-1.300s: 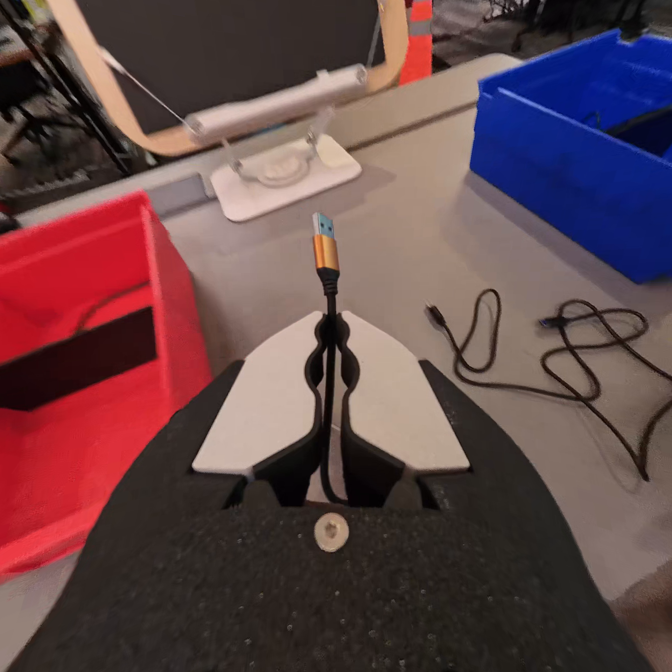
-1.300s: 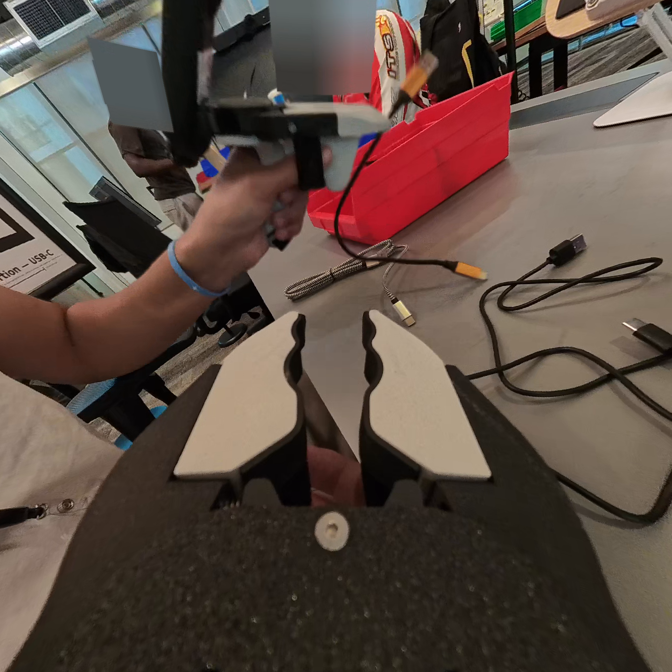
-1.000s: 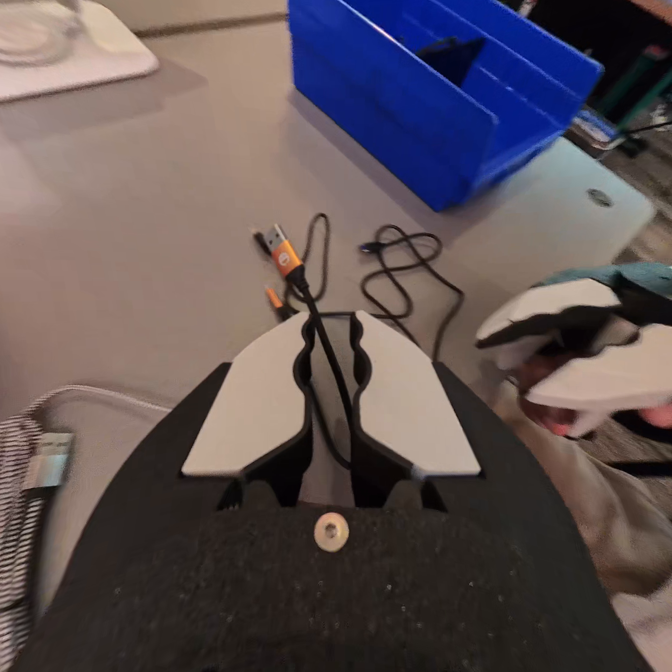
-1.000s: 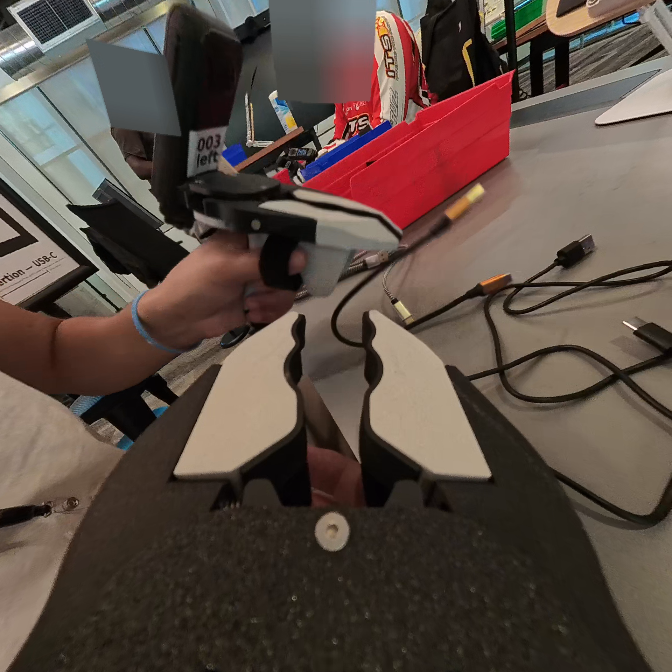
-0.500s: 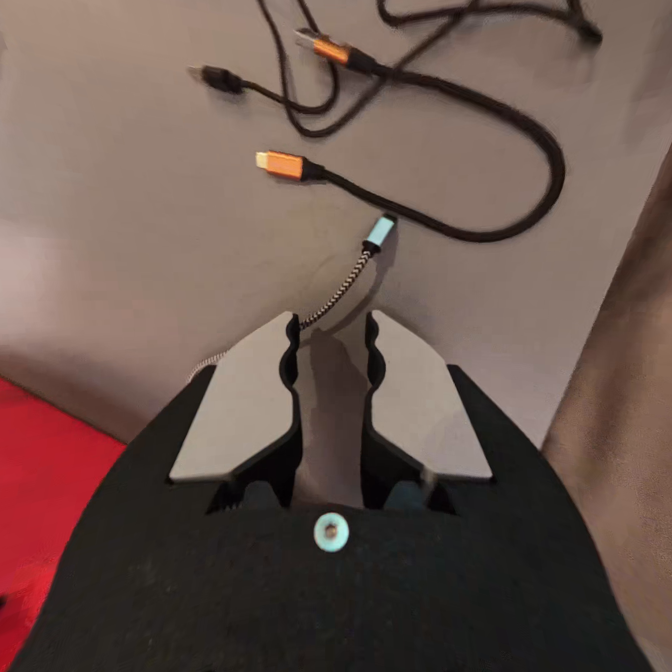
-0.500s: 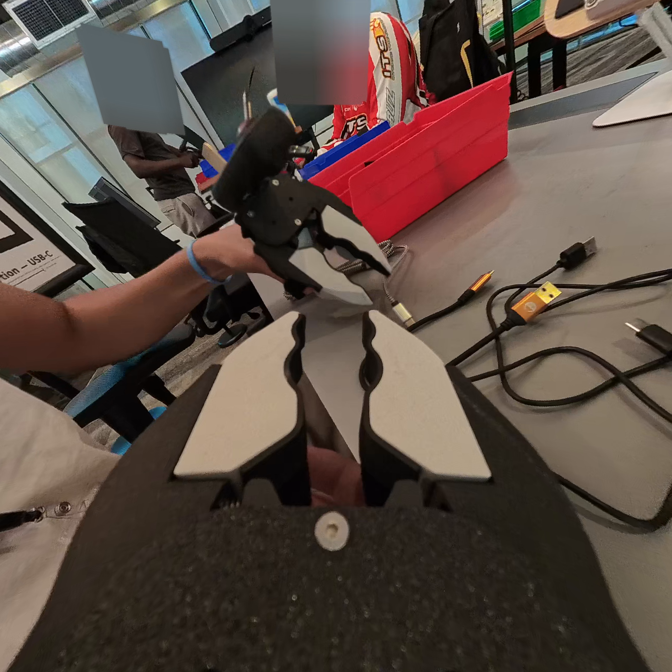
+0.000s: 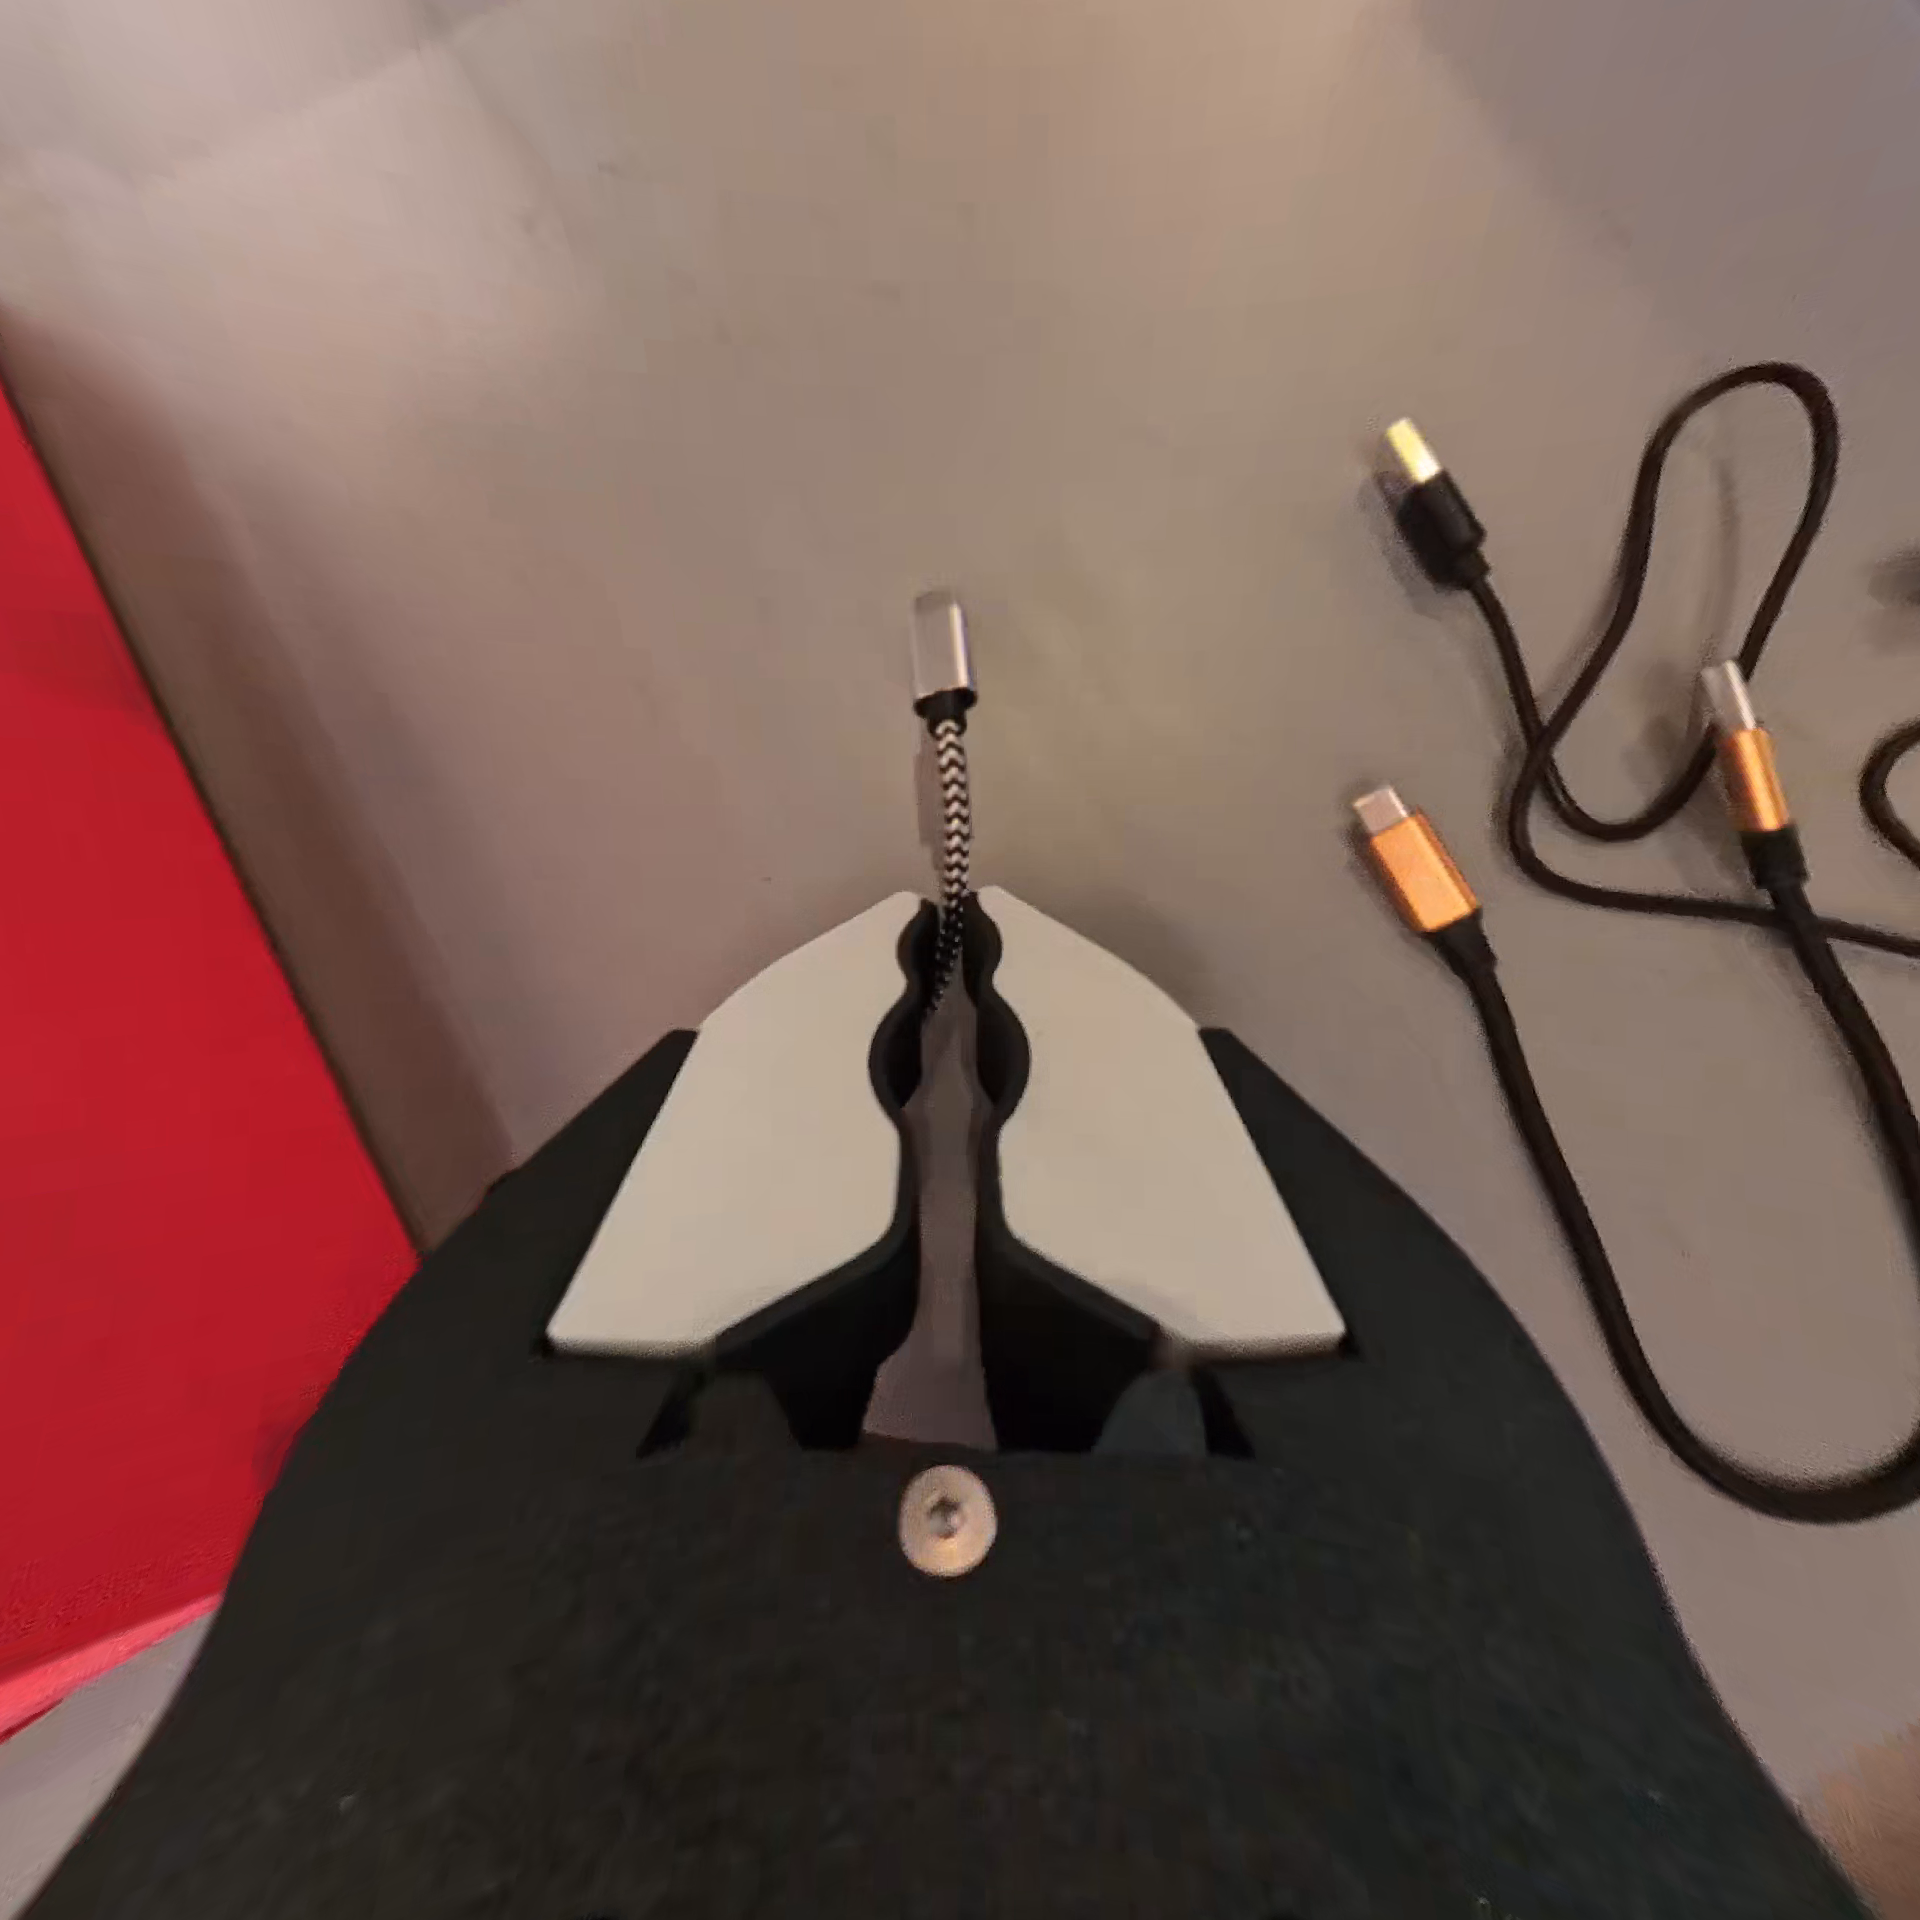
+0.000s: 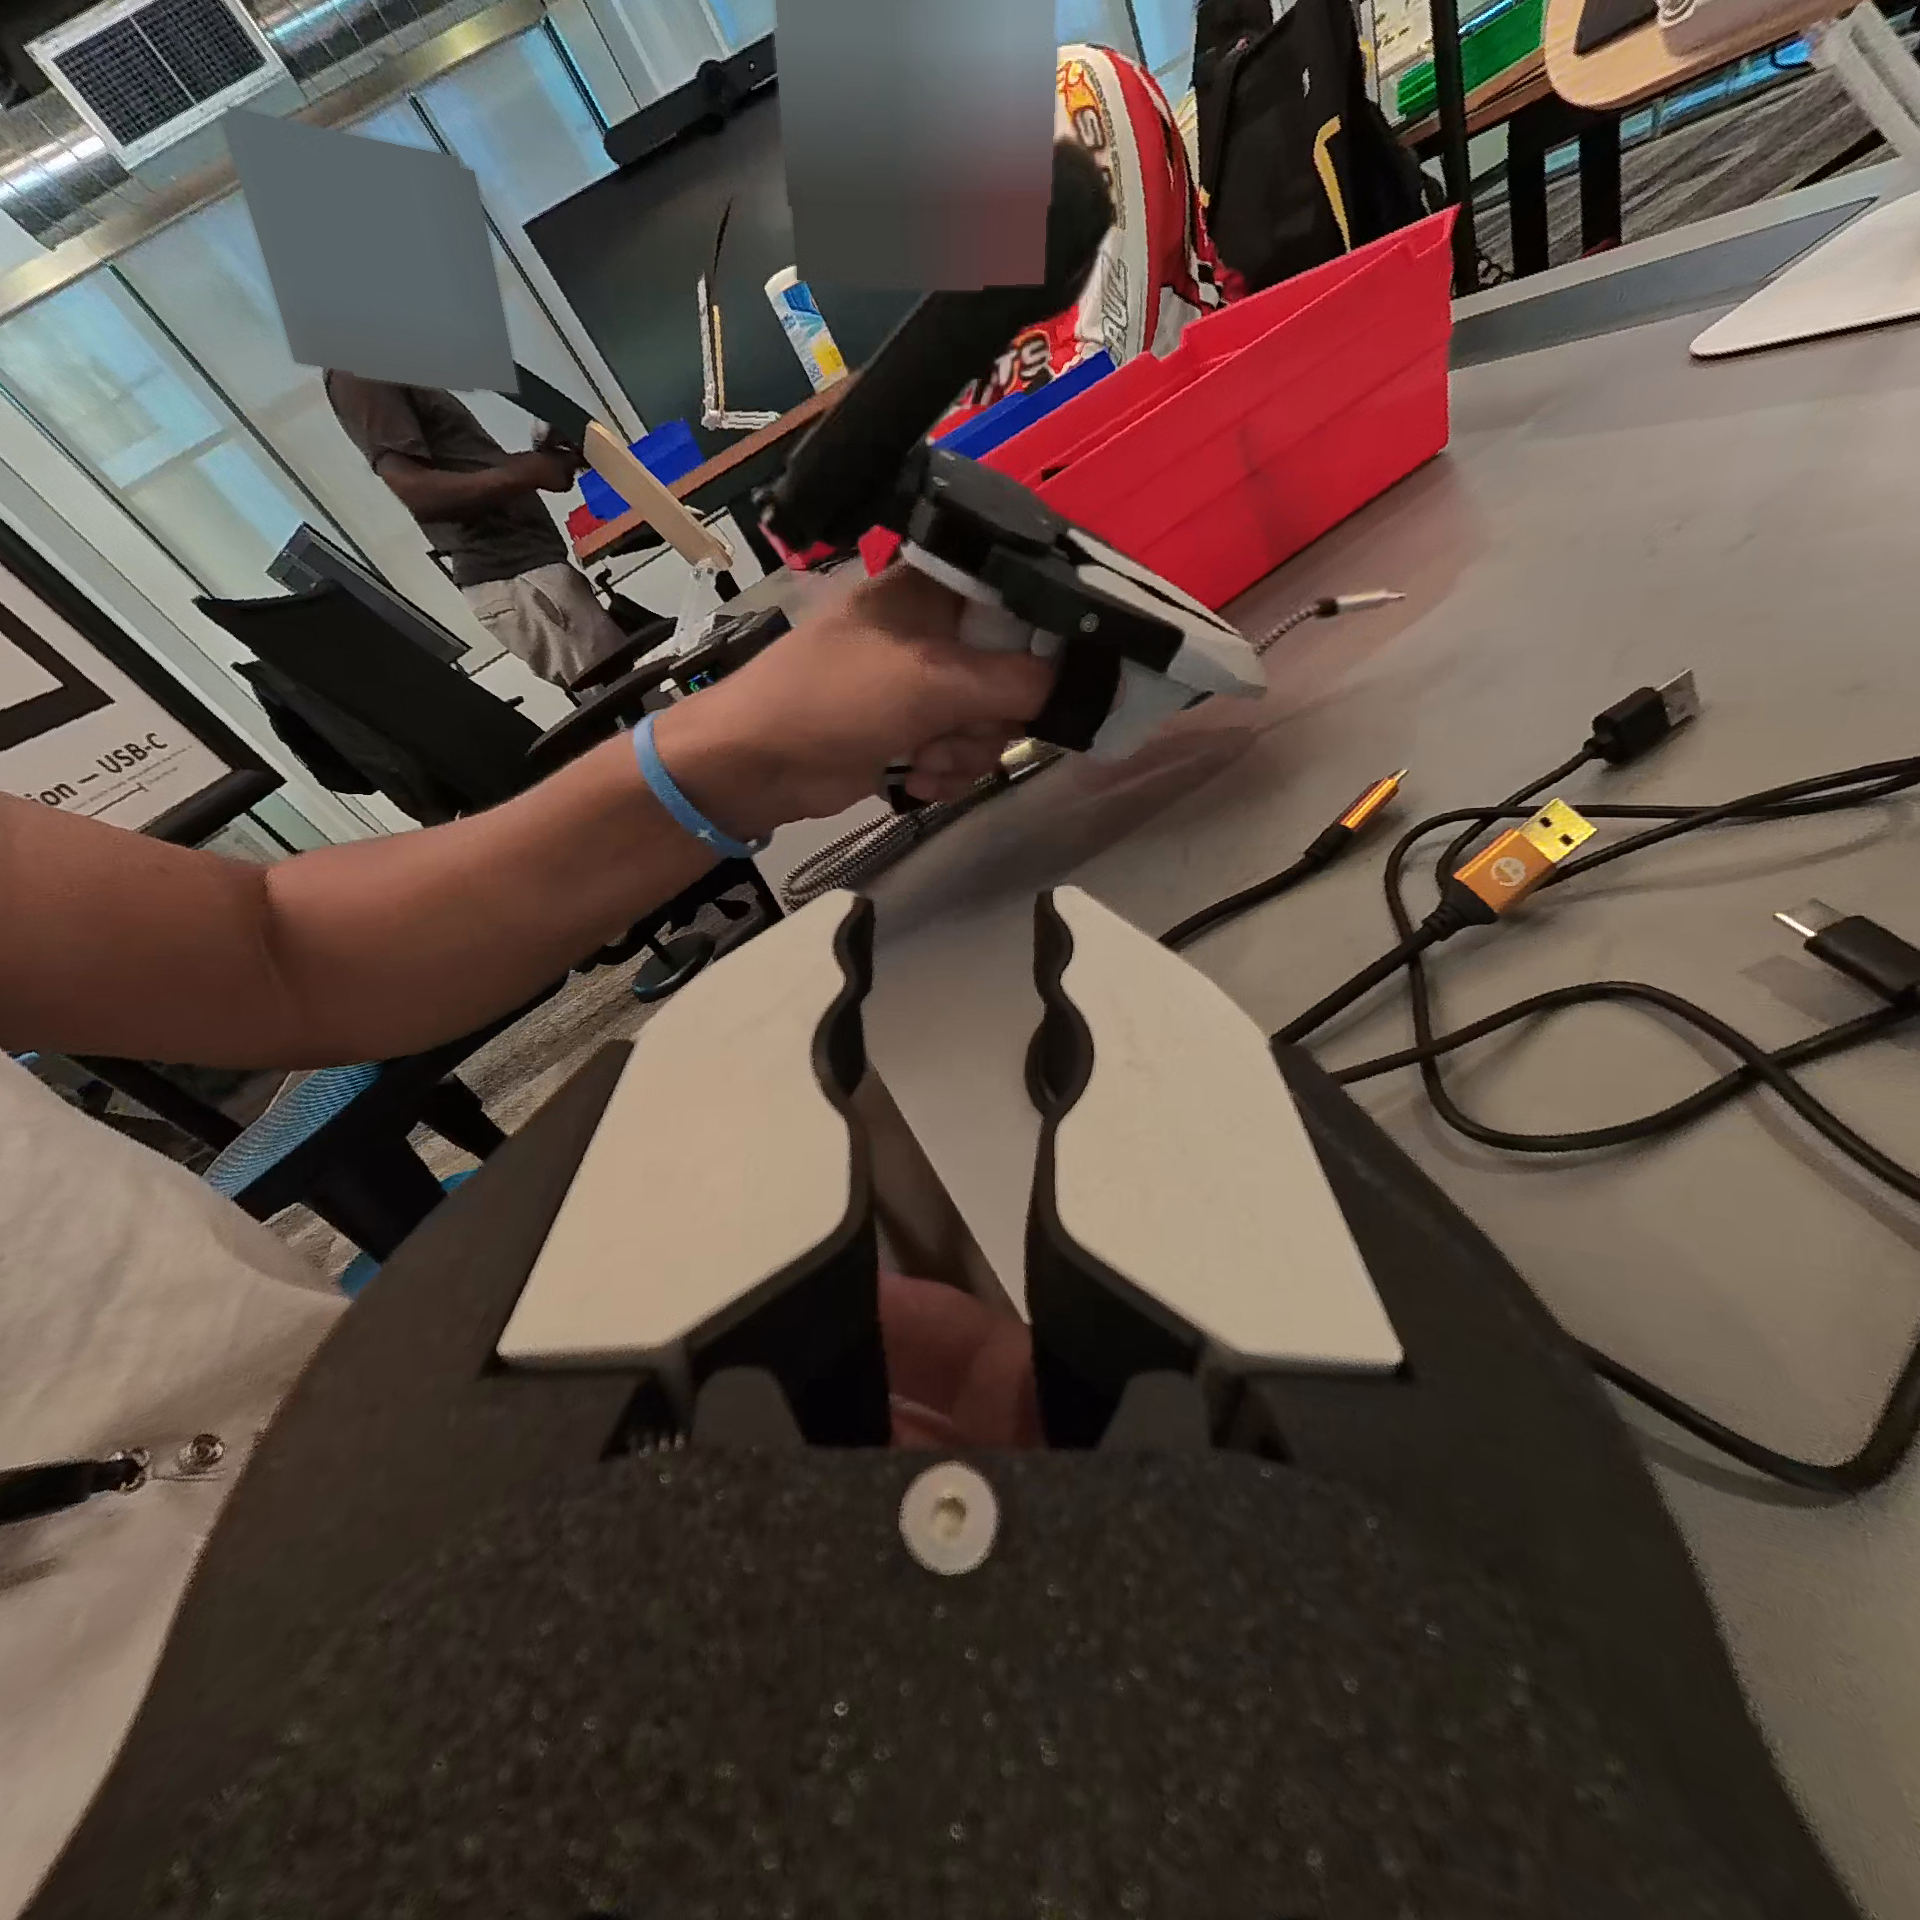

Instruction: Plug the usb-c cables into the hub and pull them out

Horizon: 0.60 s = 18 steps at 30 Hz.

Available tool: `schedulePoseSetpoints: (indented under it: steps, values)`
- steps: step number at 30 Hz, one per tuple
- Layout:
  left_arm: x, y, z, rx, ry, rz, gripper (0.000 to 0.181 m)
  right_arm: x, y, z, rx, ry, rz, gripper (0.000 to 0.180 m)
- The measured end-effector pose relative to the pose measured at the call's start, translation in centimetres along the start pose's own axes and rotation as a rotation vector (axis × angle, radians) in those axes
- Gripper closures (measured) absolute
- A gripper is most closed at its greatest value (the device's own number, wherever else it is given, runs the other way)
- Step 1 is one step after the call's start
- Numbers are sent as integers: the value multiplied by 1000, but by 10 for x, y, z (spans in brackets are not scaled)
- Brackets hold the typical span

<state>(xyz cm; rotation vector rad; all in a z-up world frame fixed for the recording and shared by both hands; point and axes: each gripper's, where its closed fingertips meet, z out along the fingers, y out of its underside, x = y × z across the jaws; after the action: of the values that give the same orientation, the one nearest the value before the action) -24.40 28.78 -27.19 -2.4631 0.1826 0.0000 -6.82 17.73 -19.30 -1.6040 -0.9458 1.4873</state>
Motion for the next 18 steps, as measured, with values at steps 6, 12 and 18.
schedulePoseSetpoints:
  steps: [6,12,18]
  values:
    - [5,5,-1,6,134,-113,149,-2,1,0,-4,-11,4,151]
    - [-1,-16,-65,181,250,-89,142,1,-1,-1,5,-4,11,151]
    - [-104,-52,-127,332,28,123,135,0,-1,0,9,-13,24,151]
